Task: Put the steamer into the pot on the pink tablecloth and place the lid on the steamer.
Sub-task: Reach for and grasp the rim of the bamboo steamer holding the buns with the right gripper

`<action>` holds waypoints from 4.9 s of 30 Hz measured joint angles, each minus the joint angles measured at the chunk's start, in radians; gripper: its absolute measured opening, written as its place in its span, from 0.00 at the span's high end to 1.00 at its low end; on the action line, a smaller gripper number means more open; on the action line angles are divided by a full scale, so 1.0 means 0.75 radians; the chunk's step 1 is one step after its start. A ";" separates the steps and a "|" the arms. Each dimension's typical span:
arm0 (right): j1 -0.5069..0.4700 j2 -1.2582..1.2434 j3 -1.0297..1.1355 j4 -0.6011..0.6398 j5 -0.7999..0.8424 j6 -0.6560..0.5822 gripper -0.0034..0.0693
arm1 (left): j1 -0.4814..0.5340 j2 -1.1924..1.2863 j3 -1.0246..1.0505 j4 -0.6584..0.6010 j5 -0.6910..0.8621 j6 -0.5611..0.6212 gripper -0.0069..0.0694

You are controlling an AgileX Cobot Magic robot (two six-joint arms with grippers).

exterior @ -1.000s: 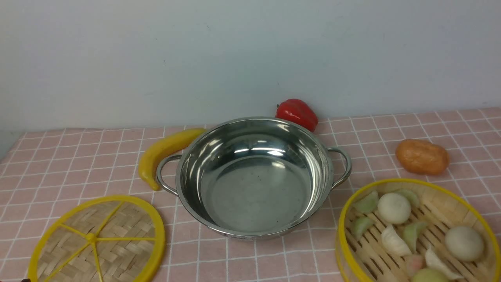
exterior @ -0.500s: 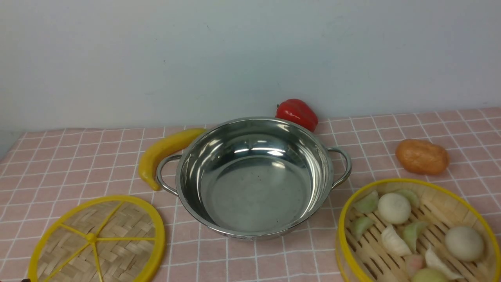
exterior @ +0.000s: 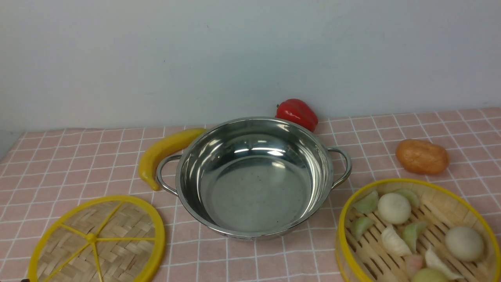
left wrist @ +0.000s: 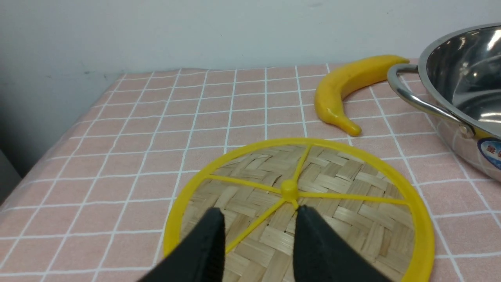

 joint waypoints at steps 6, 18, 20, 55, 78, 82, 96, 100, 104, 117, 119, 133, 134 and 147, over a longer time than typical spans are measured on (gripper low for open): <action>0.000 0.000 0.000 0.068 -0.084 0.101 0.62 | 0.000 0.000 0.001 -0.144 -0.111 -0.081 0.59; 0.000 0.000 0.000 0.200 -0.618 0.302 0.62 | 0.000 0.000 0.001 -0.518 -0.562 -0.248 0.59; 0.000 0.000 0.000 0.200 -0.686 0.303 0.62 | 0.000 0.000 0.001 -0.519 -0.598 -0.248 0.59; 0.000 -0.001 -0.510 0.055 -1.277 0.490 0.62 | 0.000 0.014 -0.369 -0.261 -1.307 -0.344 0.59; 0.000 0.932 -1.319 -0.075 1.477 0.044 0.62 | 0.000 0.964 -1.172 0.072 1.168 -0.059 0.59; 0.000 1.107 -1.290 -0.020 1.442 -0.003 0.62 | 0.000 1.088 -1.172 0.015 1.197 0.013 0.59; 0.000 1.441 -1.003 0.101 1.125 -0.011 0.62 | 0.000 1.185 -1.172 -0.086 1.191 0.037 0.59; 0.000 1.471 -0.995 0.111 1.098 -0.011 0.62 | 0.000 1.185 -1.172 -0.089 1.188 0.037 0.59; 0.000 1.492 -0.988 0.115 1.100 -0.011 0.62 | 0.000 1.185 -1.172 -0.089 1.187 0.037 0.59; 0.000 1.617 -0.916 0.121 0.971 -0.003 0.62 | 0.000 1.185 -1.172 -0.090 1.186 0.041 0.59; 0.000 1.642 -0.916 0.121 0.942 0.002 0.62 | 0.000 1.185 -1.172 -0.090 1.185 0.041 0.59; 0.000 1.715 -0.916 0.128 0.918 0.039 0.79 | 0.000 1.185 -1.171 -0.090 1.175 0.041 0.59; 0.000 1.715 -0.916 0.126 0.932 0.039 0.82 | 0.000 1.185 -1.171 -0.090 1.175 0.041 0.59; 0.000 1.696 -0.920 0.059 1.085 0.020 0.86 | 0.000 1.185 -1.171 -0.090 1.165 0.041 0.59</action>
